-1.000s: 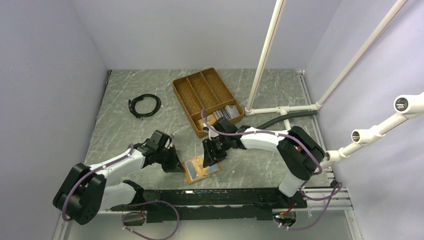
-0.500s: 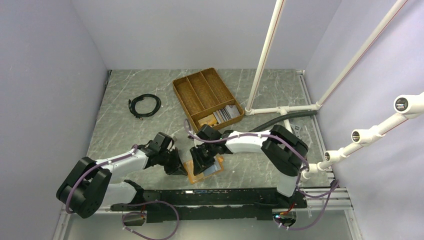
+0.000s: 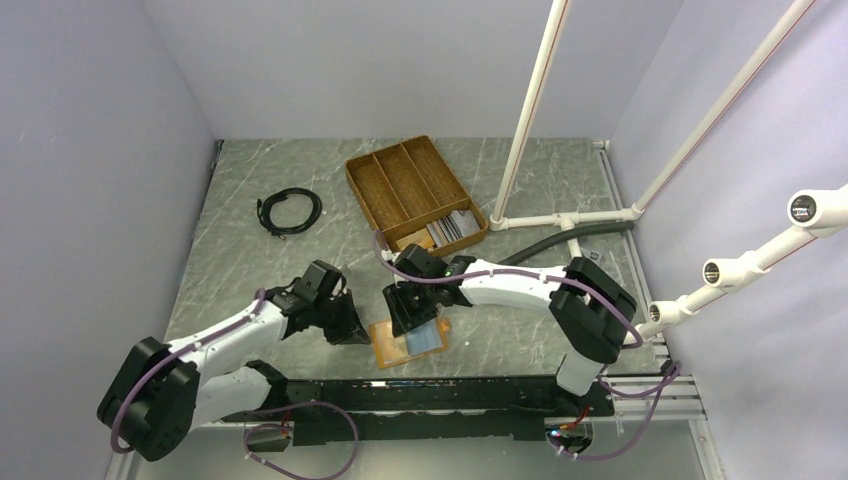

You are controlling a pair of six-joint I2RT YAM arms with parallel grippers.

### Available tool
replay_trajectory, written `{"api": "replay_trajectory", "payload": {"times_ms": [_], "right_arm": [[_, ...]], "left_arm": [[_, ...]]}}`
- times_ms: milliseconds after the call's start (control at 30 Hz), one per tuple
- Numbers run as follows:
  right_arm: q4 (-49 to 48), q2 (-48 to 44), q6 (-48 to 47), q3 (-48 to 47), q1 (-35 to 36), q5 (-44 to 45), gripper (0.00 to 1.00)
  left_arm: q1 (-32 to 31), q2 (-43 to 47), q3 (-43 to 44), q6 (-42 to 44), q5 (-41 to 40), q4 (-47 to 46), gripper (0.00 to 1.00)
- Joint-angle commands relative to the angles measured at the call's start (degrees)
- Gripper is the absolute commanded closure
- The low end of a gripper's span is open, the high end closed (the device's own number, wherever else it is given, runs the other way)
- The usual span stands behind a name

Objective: Put the credit cards into the card holder
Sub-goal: Insert the credit card into the card holder.

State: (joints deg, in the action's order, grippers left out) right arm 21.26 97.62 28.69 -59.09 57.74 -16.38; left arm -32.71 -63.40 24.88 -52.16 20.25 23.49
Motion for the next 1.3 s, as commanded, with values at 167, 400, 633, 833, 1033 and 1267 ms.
{"api": "replay_trajectory", "payload": {"times_ms": [167,400,633,833,1033,1267], "right_arm": [[-4.8,2.0,0.8,0.4,-0.9,1.3,0.52],[-10.7,6.9,2.1,-0.2,-0.9,-4.9,0.52],[-19.6,2.5,5.7,4.0,-2.0,-14.7,0.52],[-7.5,-3.7,0.9,4.5,-3.6,-4.0,0.47],[-0.3,-9.3,-1.0,5.3,-2.6,4.5,0.42],[-1.8,-7.6,1.1,5.6,-1.7,4.3,0.76]], "left_arm": [[-0.2,-3.6,2.6,1.3,1.0,-2.5,1.0],[-0.2,-10.4,0.4,1.2,-0.5,-7.1,1.0],[-0.6,-9.1,1.6,1.0,-1.7,-6.3,1.0],[-0.6,-4.2,4.3,3.0,-3.7,0.9,1.0],[-0.6,2.6,7.1,3.0,0.7,0.7,0.88],[-2.3,-5.8,6.9,-1.1,7.5,-12.0,0.98]]}}
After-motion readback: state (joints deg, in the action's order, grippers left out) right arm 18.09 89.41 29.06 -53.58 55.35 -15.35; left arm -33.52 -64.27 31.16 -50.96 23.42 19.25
